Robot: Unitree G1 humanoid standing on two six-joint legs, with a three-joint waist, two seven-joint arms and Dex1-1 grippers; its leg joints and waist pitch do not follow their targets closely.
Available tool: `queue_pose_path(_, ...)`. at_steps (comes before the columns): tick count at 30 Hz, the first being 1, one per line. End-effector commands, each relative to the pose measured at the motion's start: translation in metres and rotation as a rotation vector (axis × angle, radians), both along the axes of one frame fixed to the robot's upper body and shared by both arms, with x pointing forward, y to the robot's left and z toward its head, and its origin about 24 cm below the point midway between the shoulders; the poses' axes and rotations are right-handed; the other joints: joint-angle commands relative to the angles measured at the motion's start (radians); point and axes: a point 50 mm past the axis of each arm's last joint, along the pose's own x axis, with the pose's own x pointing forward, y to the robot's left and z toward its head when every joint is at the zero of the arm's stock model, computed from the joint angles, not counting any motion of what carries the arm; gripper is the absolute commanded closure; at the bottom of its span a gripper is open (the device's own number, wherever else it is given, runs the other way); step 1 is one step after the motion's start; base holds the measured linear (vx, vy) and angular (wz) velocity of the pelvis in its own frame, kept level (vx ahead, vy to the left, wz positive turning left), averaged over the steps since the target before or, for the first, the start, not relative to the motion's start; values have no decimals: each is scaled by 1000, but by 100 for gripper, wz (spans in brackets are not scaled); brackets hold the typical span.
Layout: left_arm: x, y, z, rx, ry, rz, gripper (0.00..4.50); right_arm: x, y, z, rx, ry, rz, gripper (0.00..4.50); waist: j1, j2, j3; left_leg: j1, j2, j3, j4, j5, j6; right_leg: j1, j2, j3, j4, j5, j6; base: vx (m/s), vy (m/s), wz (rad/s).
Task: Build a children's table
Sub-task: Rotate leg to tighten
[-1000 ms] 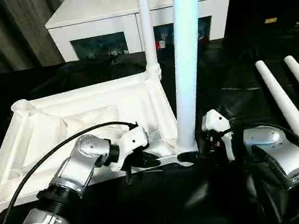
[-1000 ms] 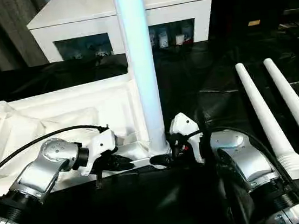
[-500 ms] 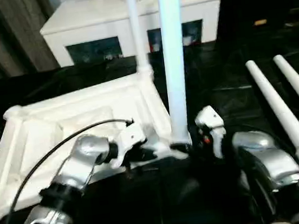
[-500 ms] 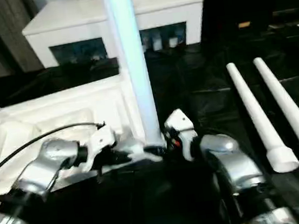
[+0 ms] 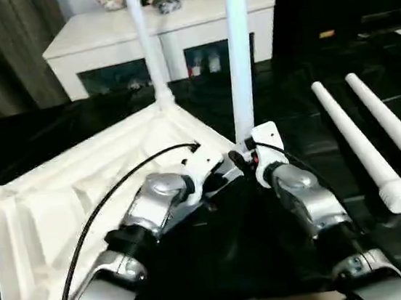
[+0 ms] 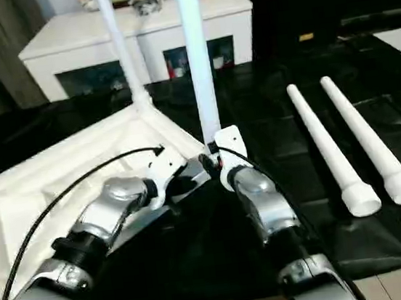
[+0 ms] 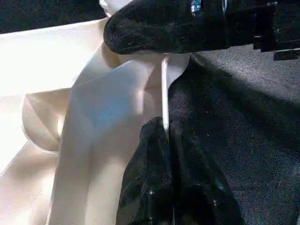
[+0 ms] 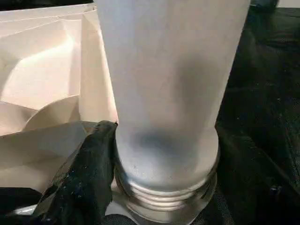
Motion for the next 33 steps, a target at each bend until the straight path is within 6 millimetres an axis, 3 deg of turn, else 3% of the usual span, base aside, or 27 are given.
queue_pose_path(1,-3,3,-14,74,29,38,450,-9,26,-8,34,47,130,109,-11,-15,-30,31,59,-57,-98,-659,-41,-7,-59,22,-101,-570,-114,0,0,0)
queue_pose_path(5,-3,6,-12,64,23,-17,450,-5,24,2,38,-4,186,72,-23,-17,-28,17,59,-69,-103,-679,-41,2,-63,19,-98,-604,-98,0,0,0)
queue_pose_path(7,-11,17,-15,72,53,-109,450,-7,12,10,44,-25,300,65,-27,-25,-35,9,60,-74,-102,-664,-37,5,-68,24,-95,-587,-101,0,0,0)
queue_pose_path(8,-14,19,-16,76,65,-127,450,-9,10,11,42,-28,336,57,-22,-21,-39,1,65,-74,-103,-623,-25,10,-72,31,-88,-527,-120,0,0,0)
queue_pose_path(9,-16,23,-16,84,66,-157,450,-11,5,13,31,-32,377,57,-20,-19,-40,-2,67,-67,-101,-586,-11,6,-71,36,-85,-456,-150,0,0,0)
queue_pose_path(11,-20,26,-16,82,67,-213,450,-14,-1,15,15,-39,429,57,-19,-25,-40,-4,66,-61,-99,-560,0,6,-69,37,-82,-417,-176,0,0,0)
queue_pose_path(12,-24,31,-16,84,87,-250,450,-18,-8,17,-3,-43,486,57,-12,-25,-41,-9,69,-59,-98,-515,19,14,-73,39,-76,-383,-196,0,0,0)
queue_pose_path(15,-44,46,-10,39,148,-448,450,-31,-30,27,-10,-37,661,57,3,-26,-44,-8,76,-51,-95,-448,48,17,-75,46,-68,-329,-223,18,-9,2)
queue_pose_path(17,-48,50,-7,32,157,-483,450,-36,-36,29,-7,-25,709,57,11,-23,-46,-4,76,-47,-92,-420,58,16,-71,45,-65,-294,-237,63,-28,7)
queue_pose_path(19,-50,54,-4,36,162,-497,450,-39,-40,31,-7,-8,754,57,29,-20,-53,2,80,-39,-87,-328,77,19,-66,44,-55,-179,-266,67,-21,8)
queue_pose_path(21,-51,57,-3,41,163,-505,450,-43,-43,32,-10,9,791,57,45,-20,-61,-3,82,-36,-79,-193,116,30,-63,40,-33,-27,-290,66,-8,4)
queue_pose_path(23,-53,59,-1,44,167,-518,450,-46,-44,31,-18,35,834,57,53,-19,-65,-2,81,-35,-72,-137,135,29,-62,37,-27,31,-297,60,10,-2)
queue_pose_path(24,-53,61,0,46,168,-522,450,-50,-44,30,-22,59,870,57,60,-21,-68,-1,79,-32,-63,-81,163,29,-60,36,-19,95,-308,53,11,0)
queue_pose_path(26,-53,62,1,48,170,-524,450,-52,-43,29,-22,74,890,57,66,-22,-69,-2,79,-31,-58,-61,182,29,-64,36,-18,100,-309,0,0,0)
queue_pose_path(28,-53,62,1,50,171,-526,450,-53,-43,28,-22,77,896,57,71,-21,-65,-2,79,-30,-62,-94,175,28,-64,35,-23,33,-305,0,0,0)
queue_pose_path(30,-53,63,2,52,172,-528,450,-53,-42,29,-17,79,899,74,78,-20,-60,3,82,-30,-71,-161,133,27,-61,37,-31,-66,-292,0,0,0)
queue_pose_path(33,-52,63,3,54,170,-528,450,-52,-42,30,-9,84,899,96,77,-20,-56,6,83,-30,-79,-235,81,26,-60,40,-37,-136,-278,0,0,0)
